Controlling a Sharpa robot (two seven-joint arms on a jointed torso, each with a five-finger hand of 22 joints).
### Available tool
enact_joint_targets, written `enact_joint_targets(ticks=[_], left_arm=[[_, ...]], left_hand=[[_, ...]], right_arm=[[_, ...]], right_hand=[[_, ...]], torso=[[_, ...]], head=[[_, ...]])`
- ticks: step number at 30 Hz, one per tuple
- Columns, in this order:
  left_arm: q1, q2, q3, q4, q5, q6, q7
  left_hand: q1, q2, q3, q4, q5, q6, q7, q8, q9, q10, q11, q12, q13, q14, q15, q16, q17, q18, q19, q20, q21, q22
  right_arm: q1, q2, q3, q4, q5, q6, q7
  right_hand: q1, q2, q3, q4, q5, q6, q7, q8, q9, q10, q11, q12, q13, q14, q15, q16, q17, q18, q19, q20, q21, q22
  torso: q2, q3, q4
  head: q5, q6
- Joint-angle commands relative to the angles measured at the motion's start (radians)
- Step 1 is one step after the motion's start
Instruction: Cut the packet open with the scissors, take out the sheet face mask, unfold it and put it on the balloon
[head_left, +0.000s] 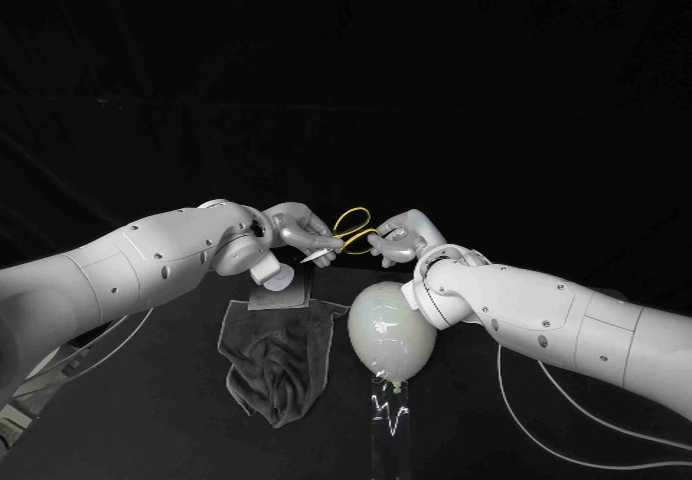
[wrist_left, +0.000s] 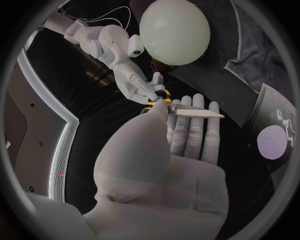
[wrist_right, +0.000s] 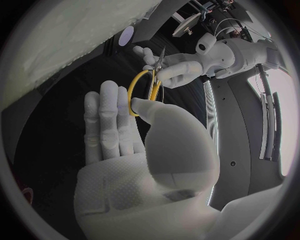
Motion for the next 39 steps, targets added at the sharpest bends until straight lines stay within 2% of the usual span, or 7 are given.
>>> enact_joint_targets(ticks=[1,7,13,16,25,29,39], left_arm=[[0.001,0.003,0.001,0.003,0.023,0.017,-0.010],[0.001,0.002,0.001,0.005,0.024,0.015,-0.013],[0.001,0.003,0.001,0.007,0.019,0.018,-0.010],[0.001,0.003,0.001,0.008,0.017,0.012,-0.007],[0.001,0.002,0.001,0.008,0.021,-0.035,0.001],[0.001,0.001,0.000,0.007,0.032,-0.042,-0.001],[0.001,0.000,0.000,0.008,0.051,-0.032,-0.015]], left_hand=[[-0.008,-0.001,-0.004,-0.001,-0.002,-0.003,-0.006,-0.004,-0.002,0.000,0.003,-0.004,0.001,0.003,0.000,0.003,0.002,0.020,-0.007,-0.001,0.005,0.001],[0.057,-0.002,0.050,-0.030,-0.001,0.014,-0.019,0.006,0.003,0.015,-0.010,0.000,0.002,0.009,-0.011,0.012,0.011,0.022,0.002,-0.005,0.014,0.005],[0.108,-0.035,0.115,-0.072,-0.001,0.039,-0.021,0.028,0.017,0.047,-0.018,0.007,0.004,0.026,-0.019,0.025,0.024,0.020,0.008,-0.016,0.040,0.019],[0.113,-0.039,0.135,-0.086,-0.002,0.047,-0.023,0.036,0.023,0.061,-0.021,0.010,0.006,0.037,-0.024,0.031,0.028,0.020,0.012,-0.022,0.058,0.029],[0.071,-0.050,0.205,-0.122,-0.002,0.054,-0.035,0.064,0.051,0.107,-0.035,0.016,0.007,0.074,-0.041,0.045,0.042,0.011,-0.004,-0.044,0.157,0.095],[0.026,-0.061,0.259,-0.149,-0.003,0.044,-0.039,0.082,0.077,0.121,-0.038,0.009,0.006,0.083,-0.044,0.045,0.051,0.004,-0.047,-0.051,0.228,0.145],[-0.001,-0.066,0.286,-0.164,-0.002,0.040,-0.041,0.091,0.091,0.128,-0.040,0.006,0.005,0.089,-0.046,0.046,0.056,0.002,-0.069,-0.051,0.262,0.169]], right_arm=[[0.000,-0.001,0.001,0.003,-0.015,0.009,0.010],[0.000,-0.002,0.001,0.003,-0.015,0.008,0.009],[0.000,-0.002,0.001,0.004,-0.014,0.008,0.009],[0.000,-0.003,0.001,0.004,-0.014,0.009,0.009],[0.000,-0.006,0.000,0.007,-0.013,0.023,0.014],[0.000,-0.008,0.000,0.009,-0.015,0.035,0.019],[0.000,-0.011,0.000,0.014,-0.023,0.049,0.033]], right_hand=[[-0.003,0.008,0.101,-0.108,0.003,0.003,-0.002,0.003,0.001,0.017,-0.015,0.000,0.002,-0.005,-0.001,0.006,0.001,0.014,-0.006,0.003,0.004,0.001],[-0.003,0.008,0.101,-0.108,0.003,0.003,-0.002,0.003,0.001,0.017,-0.015,0.000,0.002,-0.005,-0.001,0.006,0.001,0.014,-0.006,0.003,0.004,0.001],[-0.003,0.008,0.101,-0.108,0.003,0.003,-0.002,0.003,0.001,0.017,-0.015,0.000,0.002,-0.005,-0.001,0.006,0.001,0.014,-0.006,0.003,0.004,0.001],[-0.003,0.008,0.101,-0.108,0.003,0.003,-0.002,0.003,0.001,0.017,-0.015,0.000,0.002,-0.005,-0.001,0.006,0.001,0.014,-0.006,0.003,0.004,0.001],[-0.013,0.010,0.101,-0.114,0.008,-0.001,0.000,0.004,0.004,0.012,-0.012,-0.003,0.002,-0.012,0.001,0.004,0.001,0.013,-0.014,0.004,0.006,0.005],[-0.022,0.011,0.100,-0.120,0.012,-0.009,0.003,0.003,0.007,0.003,-0.009,-0.006,0.001,-0.022,0.005,-0.001,-0.001,0.013,-0.023,0.007,0.005,0.008],[-0.032,0.013,0.095,-0.128,0.015,-0.020,0.009,0.000,0.010,-0.015,-0.003,-0.009,-0.002,-0.038,0.011,-0.010,-0.005,0.011,-0.037,0.012,0.003,0.012]], torso=[[0.000,-0.0001,-0.0002],[0.000,-0.0005,-0.0004],[0.000,-0.0005,-0.0001],[0.000,-0.0006,-0.0005],[0.000,-0.0009,-0.0004],[0.000,-0.0007,-0.0001],[0.000,-0.0006,-0.0010]], head=[[0.001,-0.001],[0.001,-0.001],[0.000,-0.002],[0.000,-0.002],[0.001,-0.004],[0.000,-0.005],[0.001,-0.004]])
